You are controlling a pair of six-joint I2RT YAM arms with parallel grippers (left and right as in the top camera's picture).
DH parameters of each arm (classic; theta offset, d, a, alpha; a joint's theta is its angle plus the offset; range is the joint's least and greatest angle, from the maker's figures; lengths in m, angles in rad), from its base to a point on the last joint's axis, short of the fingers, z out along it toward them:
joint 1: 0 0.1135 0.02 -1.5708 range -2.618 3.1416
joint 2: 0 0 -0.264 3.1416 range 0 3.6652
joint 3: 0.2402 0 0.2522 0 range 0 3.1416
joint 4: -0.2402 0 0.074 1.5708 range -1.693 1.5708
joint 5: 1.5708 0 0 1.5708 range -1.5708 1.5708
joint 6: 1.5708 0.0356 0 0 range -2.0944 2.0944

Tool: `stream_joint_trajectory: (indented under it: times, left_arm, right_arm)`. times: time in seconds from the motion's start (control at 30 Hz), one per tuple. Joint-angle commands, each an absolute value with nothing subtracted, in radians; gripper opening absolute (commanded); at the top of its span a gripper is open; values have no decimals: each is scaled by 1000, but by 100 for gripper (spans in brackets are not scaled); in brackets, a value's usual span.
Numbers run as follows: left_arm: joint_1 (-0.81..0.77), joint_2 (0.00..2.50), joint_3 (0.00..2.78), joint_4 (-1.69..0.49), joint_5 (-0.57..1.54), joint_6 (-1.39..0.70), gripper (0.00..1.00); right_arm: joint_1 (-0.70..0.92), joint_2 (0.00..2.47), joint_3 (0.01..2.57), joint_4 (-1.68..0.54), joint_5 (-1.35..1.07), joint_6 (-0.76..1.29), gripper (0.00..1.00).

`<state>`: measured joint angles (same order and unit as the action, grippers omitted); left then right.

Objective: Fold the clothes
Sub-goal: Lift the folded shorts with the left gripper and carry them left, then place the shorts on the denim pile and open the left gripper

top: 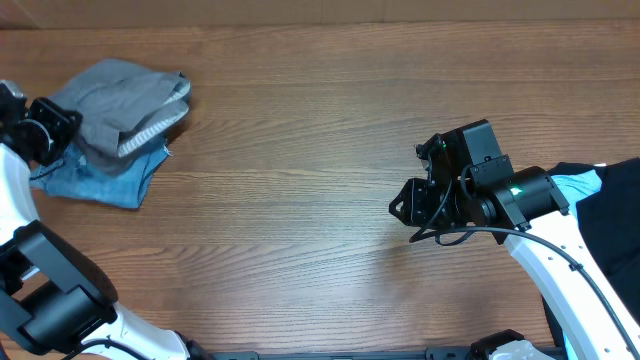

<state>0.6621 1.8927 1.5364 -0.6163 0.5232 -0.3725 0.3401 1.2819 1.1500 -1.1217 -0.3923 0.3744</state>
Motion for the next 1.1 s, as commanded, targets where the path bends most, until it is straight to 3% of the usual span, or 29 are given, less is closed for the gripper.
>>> stream_joint_trajectory:
  times: [0.0,0.13,0.2,0.3,0.4,0.53,0.63,0.67,0.7,0.73,0.9,1.07]
  left_arm:
    - [683,1839,1562,-685,485,-281,4]
    - [683,1805,1562,-775,360,-254,5]
    - [683,1798,1562,-818,297,-254,24]
    - [696,1791,1563,-855,282,-269,31]
    - [731,1732,1563,-876,281,-273,49]
    - [752,1631,1563,-878,289,-273,54]
    - [734,1579,1562,-876,321,-270,49]
    - [719,1578,1562,-874,337,-260,40]
    - [692,1586,1559,-871,341,-236,18]
    - [668,1597,1553,-869,338,-207,6]
    - [552,1756,1500,-817,249,-153,4]
    - [568,1977,1499,-850,220,-215,4]
  right_arm:
    - [336,1275,1160,-1121,-390,393,26]
    - [336,1275,1160,-1121,-390,393,26]
    - [336,1275,1160,-1121,-391,393,25]
    - [336,1275,1160,-1132,-390,393,26]
    - [336,1275,1160,-1148,-390,393,26]
    - [336,1275,1160,-1150,-390,392,27]
    - [336,1275,1160,-1145,-389,392,27]
    - [336,1275,1160,-1142,-389,392,27]
    - [336,1275,1160,-1135,-386,393,27]
    - [336,1275,1160,-1131,-384,393,27]
    - [336,1275,1160,-1129,-383,393,27]
    - [336,1275,1160,-1136,-383,393,27]
